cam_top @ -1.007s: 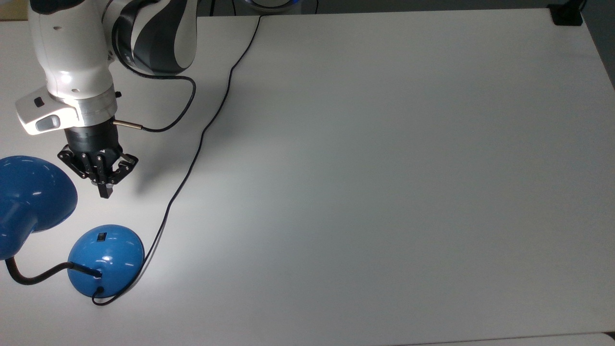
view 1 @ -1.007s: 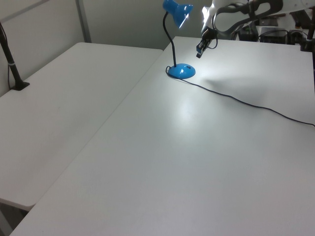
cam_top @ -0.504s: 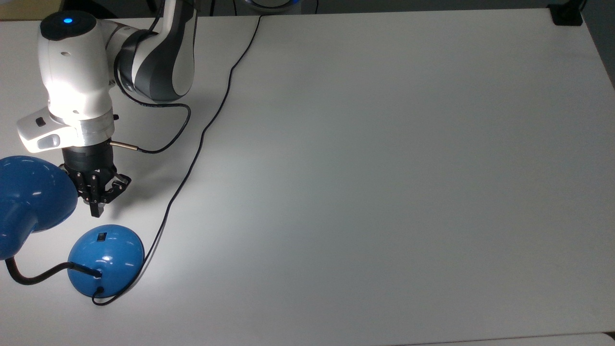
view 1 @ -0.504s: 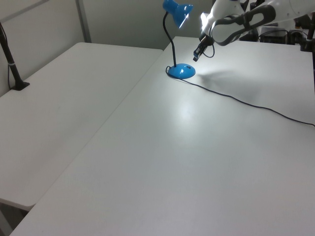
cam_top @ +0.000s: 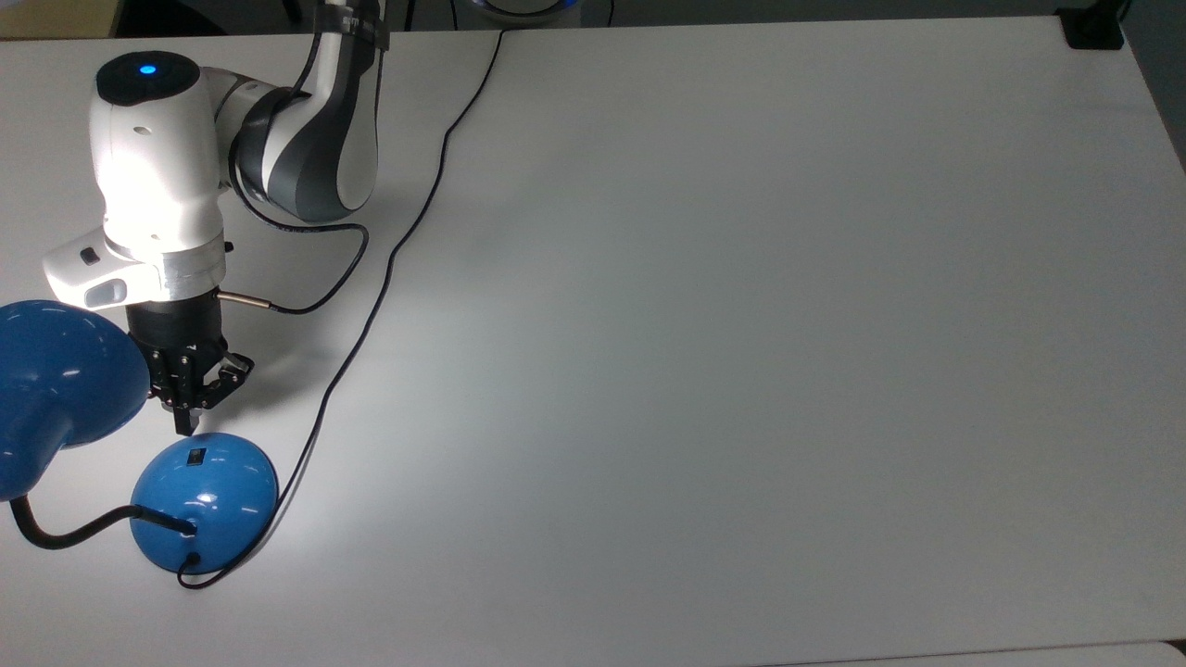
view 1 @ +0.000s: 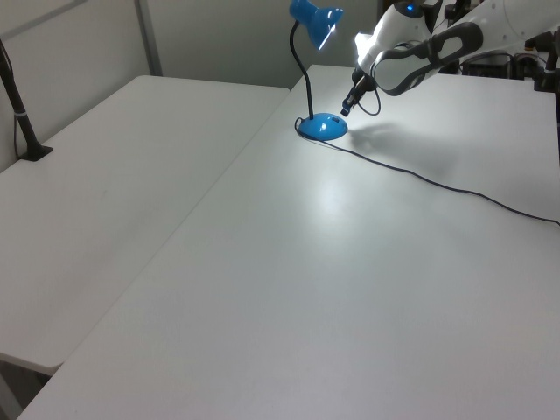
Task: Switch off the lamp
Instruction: 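Lower the gripper onto the switch on the lamp base and press it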
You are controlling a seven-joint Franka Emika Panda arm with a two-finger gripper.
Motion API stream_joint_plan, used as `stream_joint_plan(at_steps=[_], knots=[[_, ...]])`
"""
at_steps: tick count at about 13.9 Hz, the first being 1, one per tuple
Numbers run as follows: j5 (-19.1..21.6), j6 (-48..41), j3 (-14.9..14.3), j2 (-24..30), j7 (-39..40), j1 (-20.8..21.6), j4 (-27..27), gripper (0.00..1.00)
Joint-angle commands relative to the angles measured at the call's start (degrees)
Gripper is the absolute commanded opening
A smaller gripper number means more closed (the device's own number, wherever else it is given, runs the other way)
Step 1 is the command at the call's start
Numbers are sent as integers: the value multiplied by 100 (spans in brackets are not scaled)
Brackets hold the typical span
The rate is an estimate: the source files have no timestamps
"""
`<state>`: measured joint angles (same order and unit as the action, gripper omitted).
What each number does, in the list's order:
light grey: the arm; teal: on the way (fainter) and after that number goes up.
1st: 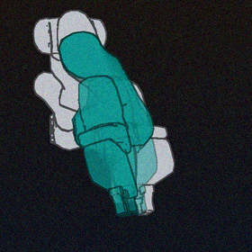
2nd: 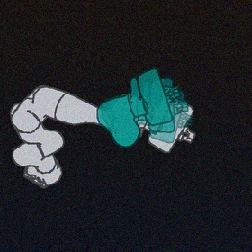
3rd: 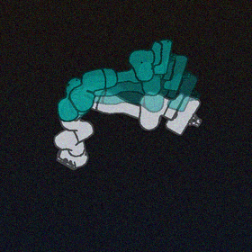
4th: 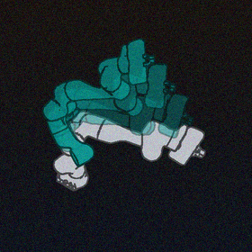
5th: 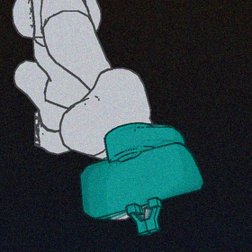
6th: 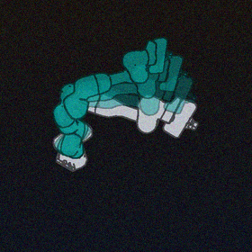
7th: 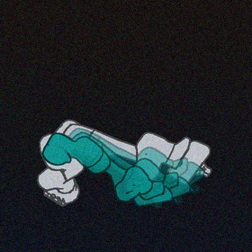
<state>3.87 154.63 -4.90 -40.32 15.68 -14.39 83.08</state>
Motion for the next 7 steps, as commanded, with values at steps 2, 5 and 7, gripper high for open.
stream_joint_plan(at_steps=[2,5,7], knots=[[-53,111,-11,-187,146,-2,-231,0],[-53,111,-2,-300,181,15,-362,0],[-61,111,-2,-433,181,33,-512,0]])
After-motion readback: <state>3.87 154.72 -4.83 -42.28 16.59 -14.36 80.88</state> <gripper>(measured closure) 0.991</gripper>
